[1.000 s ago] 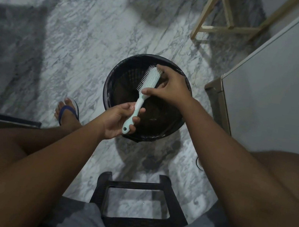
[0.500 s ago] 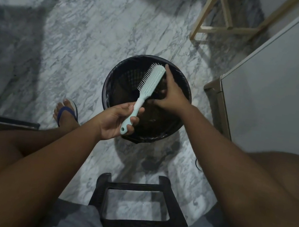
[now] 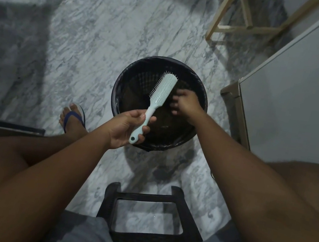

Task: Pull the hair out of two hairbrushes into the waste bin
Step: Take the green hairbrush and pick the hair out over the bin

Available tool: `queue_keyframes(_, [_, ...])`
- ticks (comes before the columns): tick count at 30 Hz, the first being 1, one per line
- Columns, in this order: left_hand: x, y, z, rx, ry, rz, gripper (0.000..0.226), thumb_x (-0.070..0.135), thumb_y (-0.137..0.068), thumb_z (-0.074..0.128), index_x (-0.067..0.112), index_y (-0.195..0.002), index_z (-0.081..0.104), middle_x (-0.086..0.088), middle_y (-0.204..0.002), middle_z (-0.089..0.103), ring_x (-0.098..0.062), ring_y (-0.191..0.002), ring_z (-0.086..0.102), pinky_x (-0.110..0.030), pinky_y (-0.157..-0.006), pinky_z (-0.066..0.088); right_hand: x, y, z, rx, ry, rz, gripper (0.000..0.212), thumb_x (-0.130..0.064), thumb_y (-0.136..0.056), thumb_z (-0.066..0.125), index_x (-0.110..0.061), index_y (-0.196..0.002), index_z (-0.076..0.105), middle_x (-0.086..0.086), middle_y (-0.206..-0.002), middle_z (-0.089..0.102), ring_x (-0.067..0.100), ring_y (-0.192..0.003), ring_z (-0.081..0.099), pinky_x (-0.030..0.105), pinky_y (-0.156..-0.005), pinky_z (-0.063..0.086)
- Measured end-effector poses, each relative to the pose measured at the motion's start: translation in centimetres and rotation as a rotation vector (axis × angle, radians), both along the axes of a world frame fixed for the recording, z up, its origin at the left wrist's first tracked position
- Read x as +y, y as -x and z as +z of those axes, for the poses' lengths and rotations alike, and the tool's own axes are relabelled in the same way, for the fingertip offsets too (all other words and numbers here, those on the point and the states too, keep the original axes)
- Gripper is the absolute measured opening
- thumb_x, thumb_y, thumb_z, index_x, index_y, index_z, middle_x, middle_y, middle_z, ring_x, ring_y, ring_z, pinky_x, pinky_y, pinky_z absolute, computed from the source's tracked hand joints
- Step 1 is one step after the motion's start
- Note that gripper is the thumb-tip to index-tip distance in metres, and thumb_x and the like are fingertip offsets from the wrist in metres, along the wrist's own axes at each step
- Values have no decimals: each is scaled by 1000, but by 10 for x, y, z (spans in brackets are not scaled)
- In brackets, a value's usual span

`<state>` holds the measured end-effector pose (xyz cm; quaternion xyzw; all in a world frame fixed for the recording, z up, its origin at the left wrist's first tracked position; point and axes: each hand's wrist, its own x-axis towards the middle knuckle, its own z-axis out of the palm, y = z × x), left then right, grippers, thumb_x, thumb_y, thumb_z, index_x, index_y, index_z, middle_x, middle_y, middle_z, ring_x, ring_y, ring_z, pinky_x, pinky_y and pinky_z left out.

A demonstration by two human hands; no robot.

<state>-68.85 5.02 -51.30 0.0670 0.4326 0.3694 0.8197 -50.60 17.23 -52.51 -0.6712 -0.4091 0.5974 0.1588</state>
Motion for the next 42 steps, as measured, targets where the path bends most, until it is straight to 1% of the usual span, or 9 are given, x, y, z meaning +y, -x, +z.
queue_keyframes(3, [-1,-5,-1,90,23,-6,33,10,-100,49,8,-132,54,-5,-102,72,-13,-69,55,-26,-53,46,9,15,30,188,-112,-45,53,-57,-94,51,-18,-129,54,5,-127,61,22,-109,64,42,-82,59])
queue_keyframes(6, [-1,-10,1,200,1,-38,31,9,-99,52,9,-130,56,-6,-108,71,-15,-70,56,-29,-54,46,11,23,44,-80,-261,222,87,-67,-66,77,-19,-134,50,-3,-133,52,8,-114,49,31,-92,49])
queue_keyframes(12, [-1,-13,5,294,-64,-76,27,9,-102,47,9,-127,56,-8,-112,71,-16,-71,56,-30,-56,46,30,35,38,-422,-430,177,21,-25,-83,65,-9,-70,70,5,-77,69,24,-85,70,33,-78,58])
queue_keyframes(18, [-7,-9,3,146,-17,2,28,11,-104,43,9,-129,54,-5,-111,72,-15,-68,56,-29,-54,47,44,27,40,107,-5,-191,38,-25,-105,41,6,-114,63,17,-103,68,30,-91,67,31,-59,60])
queue_keyframes(20, [-6,-7,3,100,0,51,29,11,-103,44,9,-131,54,-5,-112,71,-14,-69,57,-28,-55,47,37,24,42,232,98,-202,41,-17,-108,29,6,-140,42,21,-129,57,35,-113,62,35,-80,59])
queue_keyframes(24, [-3,-1,2,76,21,113,32,11,-103,45,8,-134,51,-8,-112,69,-14,-70,58,-26,-54,48,15,11,29,-33,-181,28,44,-11,-101,43,-12,-145,43,9,-131,56,27,-108,65,50,-90,57])
queue_keyframes(31, [-1,-7,1,120,31,100,31,13,-102,47,9,-132,55,-6,-108,71,-13,-70,59,-27,-53,47,-3,18,30,-241,-503,400,93,-50,-52,93,-13,-130,60,-3,-112,67,6,-88,65,15,-76,53])
queue_keyframes(38, [1,-8,3,97,20,112,32,12,-102,47,8,-134,52,-8,-112,70,-15,-73,58,-29,-54,48,2,19,38,-224,-505,304,48,-23,-69,90,-6,-110,73,5,-96,75,12,-84,72,21,-84,57])
queue_keyframes(42, [0,-7,2,100,13,129,33,11,-103,45,8,-135,51,-6,-112,69,-14,-71,56,-27,-53,46,4,12,31,-138,-393,142,14,-3,-94,61,0,-105,69,19,-94,74,20,-69,72,27,-65,62])
